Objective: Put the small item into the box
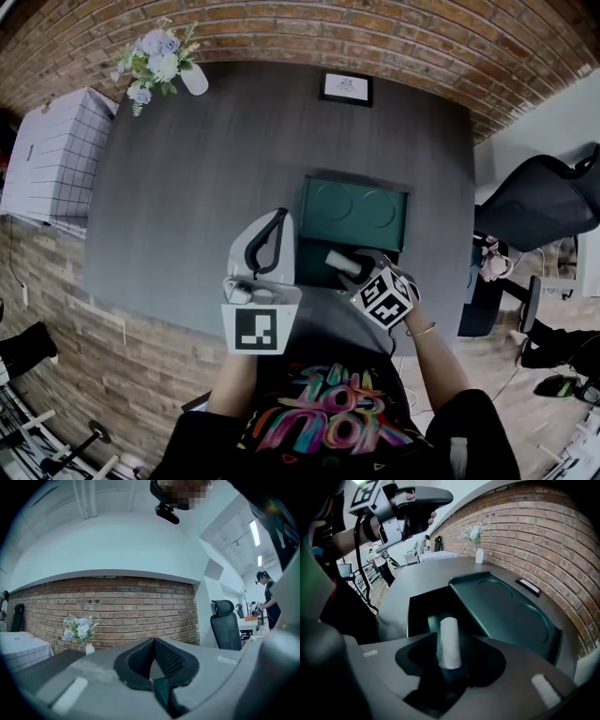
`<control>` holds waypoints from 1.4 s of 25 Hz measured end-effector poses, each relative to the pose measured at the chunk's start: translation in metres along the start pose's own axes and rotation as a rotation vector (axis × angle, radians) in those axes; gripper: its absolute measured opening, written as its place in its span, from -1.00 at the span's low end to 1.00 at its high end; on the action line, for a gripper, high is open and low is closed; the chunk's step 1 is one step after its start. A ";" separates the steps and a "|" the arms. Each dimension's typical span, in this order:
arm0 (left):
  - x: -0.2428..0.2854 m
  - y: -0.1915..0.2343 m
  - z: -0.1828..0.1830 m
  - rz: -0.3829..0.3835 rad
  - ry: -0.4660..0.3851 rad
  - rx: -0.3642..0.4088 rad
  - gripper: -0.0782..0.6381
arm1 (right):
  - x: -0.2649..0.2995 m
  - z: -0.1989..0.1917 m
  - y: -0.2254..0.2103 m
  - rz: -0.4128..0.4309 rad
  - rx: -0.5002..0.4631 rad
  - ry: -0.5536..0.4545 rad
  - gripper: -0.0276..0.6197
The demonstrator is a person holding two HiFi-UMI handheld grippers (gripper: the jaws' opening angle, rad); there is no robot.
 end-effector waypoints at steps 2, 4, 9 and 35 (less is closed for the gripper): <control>0.000 -0.001 -0.001 -0.004 0.011 0.002 -0.78 | -0.009 0.006 -0.002 -0.007 0.000 -0.024 -0.34; 0.002 -0.003 0.000 -0.013 0.004 0.023 -0.78 | -0.021 0.013 -0.007 -0.009 0.041 -0.065 -0.35; 0.005 -0.008 -0.001 -0.025 0.003 0.004 -0.78 | -0.057 0.033 -0.024 -0.047 0.117 -0.168 -0.35; -0.008 -0.025 0.024 -0.207 -0.058 -0.068 -0.78 | -0.247 0.064 -0.091 -0.634 0.332 -0.700 -0.91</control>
Point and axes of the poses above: the fingertips, and each gripper's own axes: x forward along the fingers, y to its left, z out of its top, the point moved 5 cm from there along -x, backward along the fingers, and after that the axes turned 8 degrees about -z, right-handed, at the moved point
